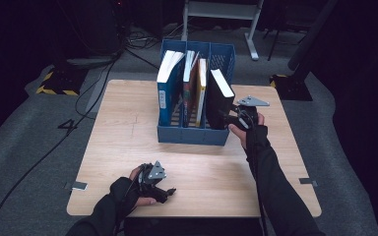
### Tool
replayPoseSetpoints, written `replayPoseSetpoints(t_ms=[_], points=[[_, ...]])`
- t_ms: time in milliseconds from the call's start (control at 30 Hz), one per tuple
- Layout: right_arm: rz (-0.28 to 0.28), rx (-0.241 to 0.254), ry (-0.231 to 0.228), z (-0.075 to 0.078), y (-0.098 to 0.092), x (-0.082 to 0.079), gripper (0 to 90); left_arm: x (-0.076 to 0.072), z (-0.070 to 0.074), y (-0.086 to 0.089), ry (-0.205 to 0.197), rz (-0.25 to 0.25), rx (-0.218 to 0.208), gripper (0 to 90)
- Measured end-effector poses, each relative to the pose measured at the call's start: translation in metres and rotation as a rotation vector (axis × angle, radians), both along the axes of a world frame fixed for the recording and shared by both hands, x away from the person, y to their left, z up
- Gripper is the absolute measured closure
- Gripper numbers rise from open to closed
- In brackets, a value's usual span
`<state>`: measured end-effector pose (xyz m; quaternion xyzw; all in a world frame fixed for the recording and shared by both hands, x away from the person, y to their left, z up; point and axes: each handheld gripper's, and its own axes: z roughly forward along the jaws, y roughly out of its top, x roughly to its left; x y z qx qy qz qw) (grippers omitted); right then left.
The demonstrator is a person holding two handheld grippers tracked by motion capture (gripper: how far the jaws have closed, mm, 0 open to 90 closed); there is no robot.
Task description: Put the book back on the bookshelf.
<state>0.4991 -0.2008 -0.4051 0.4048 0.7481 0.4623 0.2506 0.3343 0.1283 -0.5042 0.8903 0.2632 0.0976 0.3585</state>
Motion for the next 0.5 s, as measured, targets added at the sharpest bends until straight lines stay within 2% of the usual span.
replayPoseSetpoints(t_ms=[133,233,267,500], points=[[0.023,-0.004,0.016,-0.008,-0.004,-0.002,44.6,0.000,0.000,0.000,0.000,0.000,0.000,16.0],[0.042,-0.021,0.002,-0.015,-0.003,-0.004,50.0,0.000,0.000,0.000,0.000,0.000,0.000,16.0],[0.039,-0.040,-0.004,-0.018,-0.001,-0.004,49.9,0.000,0.000,0.000,0.000,0.000,0.000,16.0],[0.023,-0.055,-0.015,-0.019,0.005,-0.004,49.8,0.000,0.000,0.000,0.000,0.000,0.000,15.9]])
